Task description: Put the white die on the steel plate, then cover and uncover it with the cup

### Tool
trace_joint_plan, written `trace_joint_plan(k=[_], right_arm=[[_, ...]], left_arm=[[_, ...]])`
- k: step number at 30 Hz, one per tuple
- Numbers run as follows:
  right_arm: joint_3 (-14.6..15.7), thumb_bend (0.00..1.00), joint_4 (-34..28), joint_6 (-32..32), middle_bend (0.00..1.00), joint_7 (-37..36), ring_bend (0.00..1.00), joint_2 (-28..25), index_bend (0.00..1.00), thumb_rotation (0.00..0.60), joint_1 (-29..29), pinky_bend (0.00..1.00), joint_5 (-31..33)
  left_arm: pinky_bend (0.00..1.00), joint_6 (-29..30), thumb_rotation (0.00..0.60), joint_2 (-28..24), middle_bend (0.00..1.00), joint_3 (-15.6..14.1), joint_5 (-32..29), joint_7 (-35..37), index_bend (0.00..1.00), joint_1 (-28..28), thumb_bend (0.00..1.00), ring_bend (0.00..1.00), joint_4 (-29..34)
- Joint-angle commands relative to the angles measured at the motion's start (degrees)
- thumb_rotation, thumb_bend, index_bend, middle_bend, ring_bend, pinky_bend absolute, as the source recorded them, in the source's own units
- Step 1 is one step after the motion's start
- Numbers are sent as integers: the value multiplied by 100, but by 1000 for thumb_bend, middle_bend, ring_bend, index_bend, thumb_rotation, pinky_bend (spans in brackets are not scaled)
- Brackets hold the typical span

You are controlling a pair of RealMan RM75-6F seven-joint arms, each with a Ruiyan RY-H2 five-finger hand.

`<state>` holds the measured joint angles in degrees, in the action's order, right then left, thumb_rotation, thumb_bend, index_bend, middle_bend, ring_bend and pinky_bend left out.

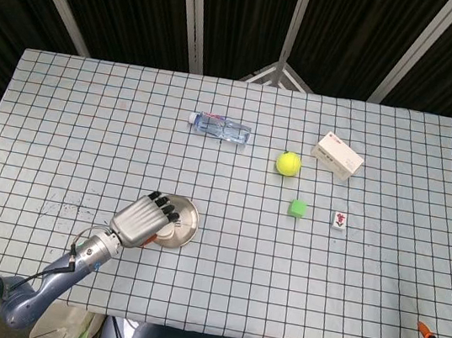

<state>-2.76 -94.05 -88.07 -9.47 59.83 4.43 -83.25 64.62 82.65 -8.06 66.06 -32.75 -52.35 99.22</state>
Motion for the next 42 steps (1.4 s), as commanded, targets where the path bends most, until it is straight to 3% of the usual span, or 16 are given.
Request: trace_joint_plan(k=[1,11,16,24,29,35,42], right_arm=[[5,42,4,18,125,7,115,7,116,600,-3,15,8],[-4,42,13,62,124,28,115,20,116,600,-21,16,44],[-8,42,5,62,124,29,115,10,116,600,-30,16,29],[-1,42,-12,43,124,50,115,20,116,600,-26,16,3],[4,42,-34,34,125,73,115,17,116,600,-22,16,-5],[14,42,-56,40,125,123,115,22,116,600,-26,15,-16],[28,42,-65,72,124,210,115,47,116,600,-39,15,-12]], left_arm=[[240,55,600,72,384,135,171,284,462,141,550,238,-305],[248,-10,600,377,322,396,313,826,414,323,543,230,-837],[247,-54,600,406,265,443,429,1309,372,448,543,203,-781],[256,315,600,-188,293,729,883,3086,416,928,543,211,-228],[263,564,600,-818,318,661,960,3075,434,1228,543,224,-213],[260,885,600,-1206,314,575,793,2710,434,1669,543,224,-803],[259,723,600,-1129,310,598,561,3763,428,2126,540,220,-1765]])
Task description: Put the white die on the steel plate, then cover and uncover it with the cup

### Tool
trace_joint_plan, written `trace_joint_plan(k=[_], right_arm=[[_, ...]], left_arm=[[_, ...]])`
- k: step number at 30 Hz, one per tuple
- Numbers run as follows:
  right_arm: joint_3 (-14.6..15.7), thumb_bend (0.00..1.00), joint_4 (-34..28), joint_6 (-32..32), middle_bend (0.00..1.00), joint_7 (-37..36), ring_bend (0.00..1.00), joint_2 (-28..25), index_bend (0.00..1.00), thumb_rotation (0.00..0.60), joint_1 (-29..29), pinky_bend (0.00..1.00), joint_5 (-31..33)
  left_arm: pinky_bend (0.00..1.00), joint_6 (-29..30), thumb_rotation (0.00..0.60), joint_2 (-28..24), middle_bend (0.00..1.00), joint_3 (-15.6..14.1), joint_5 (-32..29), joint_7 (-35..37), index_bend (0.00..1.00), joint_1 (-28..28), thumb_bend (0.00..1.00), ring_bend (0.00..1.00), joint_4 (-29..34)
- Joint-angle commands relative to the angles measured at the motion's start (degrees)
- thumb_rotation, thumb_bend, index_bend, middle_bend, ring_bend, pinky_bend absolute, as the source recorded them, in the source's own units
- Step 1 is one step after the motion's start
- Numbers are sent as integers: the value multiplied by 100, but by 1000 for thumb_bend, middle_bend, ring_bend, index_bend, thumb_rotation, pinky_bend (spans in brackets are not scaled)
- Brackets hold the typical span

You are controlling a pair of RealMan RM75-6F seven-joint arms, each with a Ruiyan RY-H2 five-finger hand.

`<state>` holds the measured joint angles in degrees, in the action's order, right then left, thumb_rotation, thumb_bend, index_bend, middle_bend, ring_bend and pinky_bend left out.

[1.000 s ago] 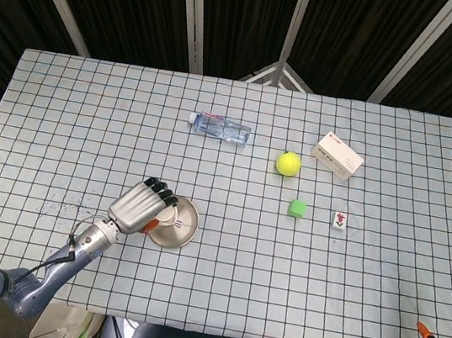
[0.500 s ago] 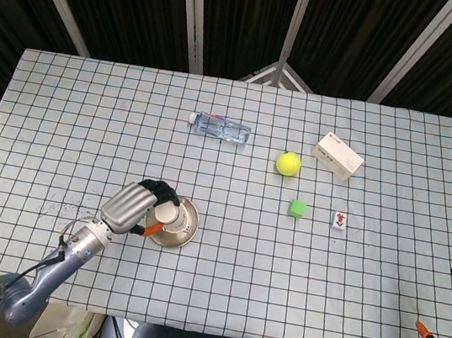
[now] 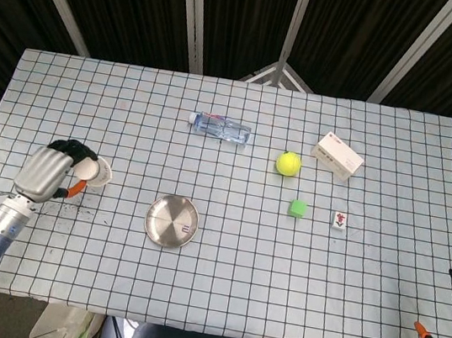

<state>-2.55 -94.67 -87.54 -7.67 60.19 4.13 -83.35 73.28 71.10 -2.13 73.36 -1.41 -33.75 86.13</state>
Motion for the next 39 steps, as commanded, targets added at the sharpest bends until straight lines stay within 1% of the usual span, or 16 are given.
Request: trace_joint_plan(k=[1,4,8,12,16,20,22,24,25,26,28,31,33,35,39], right_arm=[[11,42,-4,26,125,49,115,16,116,600,-13,15,-3],[21,42,-9,69,125,126,115,47,116,600,-35,16,-2],[28,41,-12,109,125,206,115,74,116,600,-52,16,17],[20,41,-8,131,125,233,115,84,116,600,-63,16,45],[8,42,17,145,125,233,115,94,116,600,-72,15,70],[2,42,24,159,124,244,115,104,116,600,-82,15,84],[4,42,26,157,125,250,115,105,116,600,-83,16,78],[6,42,22,156,125,251,115,105,116,600,-83,16,74],[7,42,19,157,124,253,115,104,116,600,-84,16,75],[6,42,17,157,124,256,115,104,116,600,-85,16,76],[4,42,9,157,125,256,115,101,116,600,-84,16,82],[1,42,4,163,125,269,115,99,116,600,-86,15,96],[7,41,-3,183,125,284,115,106,116,600,-93,15,100],[16,41,-7,204,124,304,115,112,116,600,-102,16,96],[26,42,-24,233,125,369,115,126,119,600,-118,16,95]], left_arm=[[259,-243,600,39,309,10,-211,769,426,289,539,218,-549],[259,-570,600,97,302,53,-323,1117,421,305,537,208,-830],[257,-947,600,179,284,84,-318,1136,403,236,529,186,-1087],[255,-1190,600,238,245,130,-365,1015,383,166,526,155,-1092],[254,-1409,600,335,222,239,-449,839,354,73,525,143,-1016],[254,-1426,600,430,210,337,-406,760,340,50,525,122,-923],[236,-1401,600,463,183,367,-353,737,322,56,522,83,-895],[194,-1400,600,478,108,373,-317,725,259,68,491,31,-872],[160,-1451,600,457,62,349,-294,720,202,76,456,10,-835],[121,-1498,600,428,20,324,-284,707,125,82,399,0,-806],[62,-1668,600,296,0,226,-295,612,28,100,300,0,-668],[32,-1715,600,73,0,89,-270,345,0,168,200,0,-393],[17,-1514,600,-7,0,33,-245,60,0,284,153,0,-233],[2,-1370,600,-37,0,15,-272,-108,0,372,135,0,-134],[0,-721,600,-49,0,-18,-277,-563,3,714,140,0,218]])
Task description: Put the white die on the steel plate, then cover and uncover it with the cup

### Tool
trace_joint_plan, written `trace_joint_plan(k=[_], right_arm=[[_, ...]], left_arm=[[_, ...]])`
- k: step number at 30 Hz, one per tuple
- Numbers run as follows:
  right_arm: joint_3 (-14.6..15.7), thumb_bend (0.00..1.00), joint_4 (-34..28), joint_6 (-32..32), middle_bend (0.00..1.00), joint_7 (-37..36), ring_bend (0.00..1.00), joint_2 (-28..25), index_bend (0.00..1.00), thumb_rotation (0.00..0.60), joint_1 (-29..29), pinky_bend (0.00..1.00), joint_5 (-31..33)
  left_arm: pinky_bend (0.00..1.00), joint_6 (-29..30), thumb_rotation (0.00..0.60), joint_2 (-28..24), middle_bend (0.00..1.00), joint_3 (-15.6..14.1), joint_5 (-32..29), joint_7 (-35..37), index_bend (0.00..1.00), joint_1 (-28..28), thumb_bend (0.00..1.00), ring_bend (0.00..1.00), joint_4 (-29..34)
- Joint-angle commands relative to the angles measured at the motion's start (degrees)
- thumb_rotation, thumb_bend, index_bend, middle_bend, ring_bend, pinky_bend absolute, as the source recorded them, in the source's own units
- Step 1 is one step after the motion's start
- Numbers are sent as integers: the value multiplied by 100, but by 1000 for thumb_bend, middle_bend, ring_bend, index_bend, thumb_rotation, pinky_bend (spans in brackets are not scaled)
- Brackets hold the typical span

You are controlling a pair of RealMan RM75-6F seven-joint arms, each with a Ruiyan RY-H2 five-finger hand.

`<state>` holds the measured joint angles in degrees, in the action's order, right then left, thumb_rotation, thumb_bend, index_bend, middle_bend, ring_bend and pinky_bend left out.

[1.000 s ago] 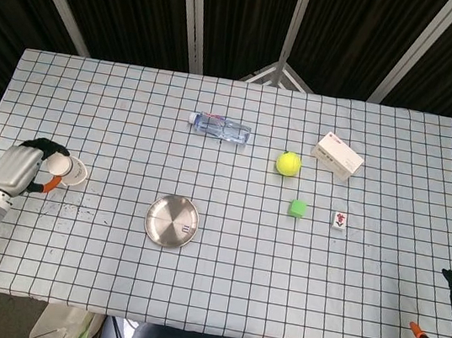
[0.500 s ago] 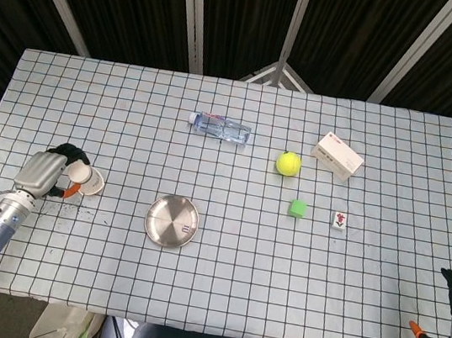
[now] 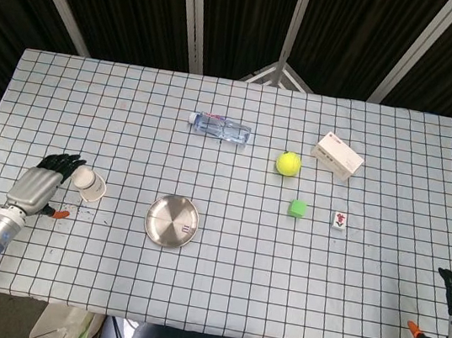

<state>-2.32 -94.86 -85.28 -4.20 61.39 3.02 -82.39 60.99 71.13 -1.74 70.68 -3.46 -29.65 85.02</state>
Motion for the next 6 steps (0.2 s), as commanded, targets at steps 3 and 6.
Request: trace_joint_plan(k=[3,6], right_arm=[[-9,42,-25,-12,125,51,115,13,120,600,-10,15,-2],[-21,42,-48,-23,124,71,115,25,120,600,-15,15,3]], left_arm=[[2,1363,600,24,0,-175,276,-473,44,773,149,0,700],[5,2213,600,334,0,-380,765,-532,78,1273,162,0,615]])
